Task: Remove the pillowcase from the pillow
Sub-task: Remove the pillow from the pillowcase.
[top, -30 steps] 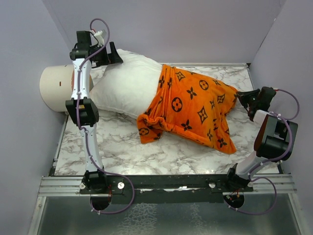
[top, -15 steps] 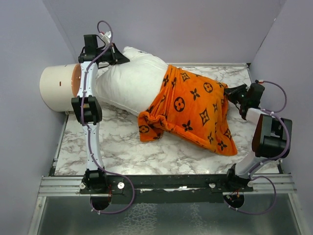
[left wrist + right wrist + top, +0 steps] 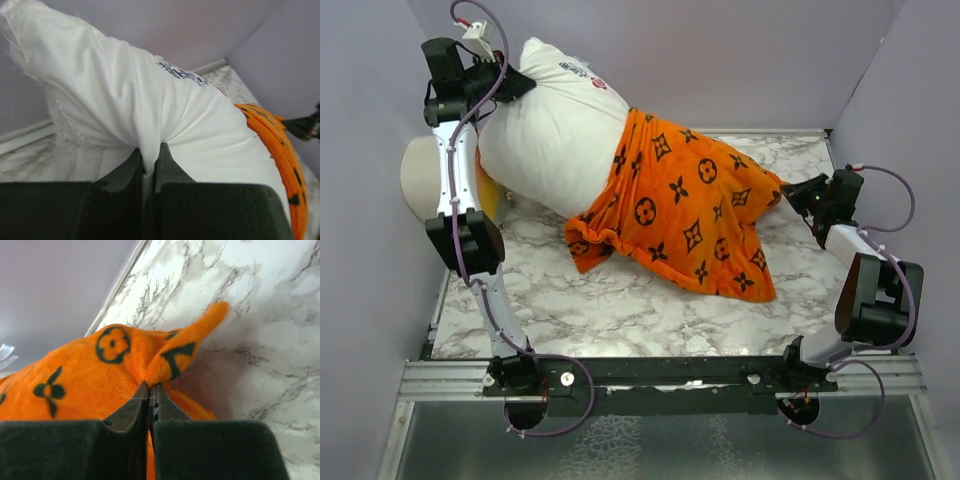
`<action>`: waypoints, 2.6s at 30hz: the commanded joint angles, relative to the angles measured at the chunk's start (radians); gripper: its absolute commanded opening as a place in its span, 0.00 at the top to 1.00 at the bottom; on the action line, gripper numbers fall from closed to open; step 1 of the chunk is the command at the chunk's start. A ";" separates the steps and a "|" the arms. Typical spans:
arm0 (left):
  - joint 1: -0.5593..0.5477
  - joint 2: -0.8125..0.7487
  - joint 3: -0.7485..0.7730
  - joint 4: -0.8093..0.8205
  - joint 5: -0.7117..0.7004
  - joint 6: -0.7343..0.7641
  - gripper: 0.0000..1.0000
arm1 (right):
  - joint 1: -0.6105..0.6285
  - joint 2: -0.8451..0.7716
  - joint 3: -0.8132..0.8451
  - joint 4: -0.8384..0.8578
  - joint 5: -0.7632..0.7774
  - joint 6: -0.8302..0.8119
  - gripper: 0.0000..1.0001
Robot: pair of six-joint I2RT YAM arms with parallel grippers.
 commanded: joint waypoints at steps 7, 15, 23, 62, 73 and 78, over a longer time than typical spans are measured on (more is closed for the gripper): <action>0.085 -0.413 -0.105 0.236 -0.568 0.500 1.00 | -0.091 -0.129 -0.125 -0.175 0.243 0.023 0.99; 0.157 -0.474 -0.123 0.274 -0.661 0.582 1.00 | -0.194 -0.173 -0.195 -0.245 0.305 0.012 0.99; 0.162 -0.574 -0.296 0.203 -0.208 0.462 1.00 | -0.107 -0.195 -0.230 -0.059 0.166 -0.048 0.96; 0.001 -0.488 -0.363 1.468 0.778 -0.903 1.00 | 0.201 0.199 0.181 -0.048 0.049 -0.277 0.00; 0.033 -0.473 -0.401 1.494 0.778 -0.906 1.00 | 0.227 0.257 0.190 -0.101 0.043 -0.300 0.00; 0.033 -0.492 -0.472 1.539 0.748 -0.909 1.00 | 0.311 0.300 0.250 -0.226 0.126 -0.362 0.00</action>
